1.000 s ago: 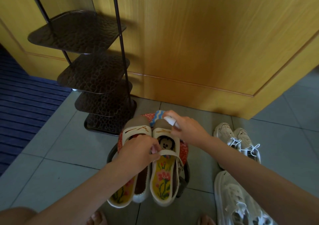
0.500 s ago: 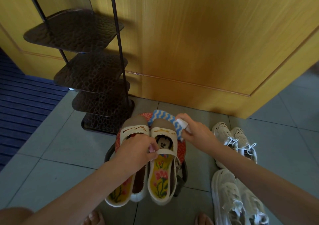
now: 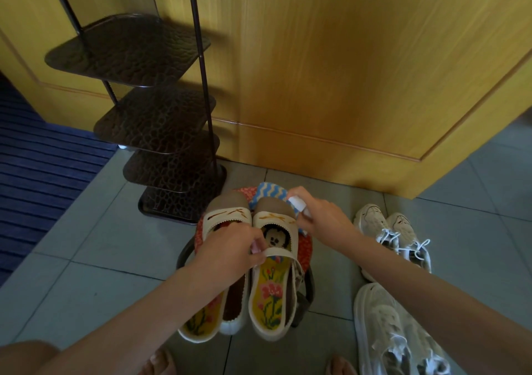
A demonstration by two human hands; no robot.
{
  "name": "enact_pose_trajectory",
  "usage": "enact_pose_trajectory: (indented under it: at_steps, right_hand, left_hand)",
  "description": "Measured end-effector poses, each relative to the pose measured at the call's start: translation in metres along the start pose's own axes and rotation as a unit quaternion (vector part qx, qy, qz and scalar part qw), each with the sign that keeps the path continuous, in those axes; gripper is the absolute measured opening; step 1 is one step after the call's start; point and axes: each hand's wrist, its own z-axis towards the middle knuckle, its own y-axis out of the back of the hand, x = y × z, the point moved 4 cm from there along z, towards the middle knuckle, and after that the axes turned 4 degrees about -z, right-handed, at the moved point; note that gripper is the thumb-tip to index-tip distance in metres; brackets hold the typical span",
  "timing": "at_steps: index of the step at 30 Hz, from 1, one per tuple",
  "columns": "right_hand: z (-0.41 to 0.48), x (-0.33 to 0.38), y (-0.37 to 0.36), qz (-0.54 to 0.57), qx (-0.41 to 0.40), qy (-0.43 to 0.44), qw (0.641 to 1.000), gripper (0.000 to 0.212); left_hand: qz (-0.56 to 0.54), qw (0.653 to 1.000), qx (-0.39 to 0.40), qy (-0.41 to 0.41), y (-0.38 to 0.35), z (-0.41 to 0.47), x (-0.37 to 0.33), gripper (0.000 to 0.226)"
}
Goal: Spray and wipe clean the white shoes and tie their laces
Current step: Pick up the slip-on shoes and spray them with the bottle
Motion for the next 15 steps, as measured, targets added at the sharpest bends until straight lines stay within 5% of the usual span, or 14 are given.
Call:
enact_pose_trajectory:
  at_steps: [6, 10, 13, 15]
  right_hand:
    - [0.012, 0.008, 0.008, 0.062, 0.003, 0.01, 0.998, 0.043]
    - [0.034, 0.035, 0.015, 0.098, 0.052, 0.043, 0.993, 0.042]
    - [0.055, 0.065, 0.01, 0.064, 0.094, 0.099, 0.989, 0.041]
    - [0.066, 0.079, 0.005, 0.047, 0.109, 0.122, 0.985, 0.041]
  left_hand:
    - [-0.031, 0.999, -0.025, 0.02, 0.012, -0.002, 0.0, 0.013]
    - [-0.07, 0.983, -0.101, 0.134, 0.043, -0.007, 0.031, 0.008]
    - [-0.016, 0.965, -0.009, 0.263, 0.048, -0.012, 0.067, 0.024]
    - [-0.079, 0.946, 0.047, 0.311, 0.041, -0.017, 0.079, 0.036]
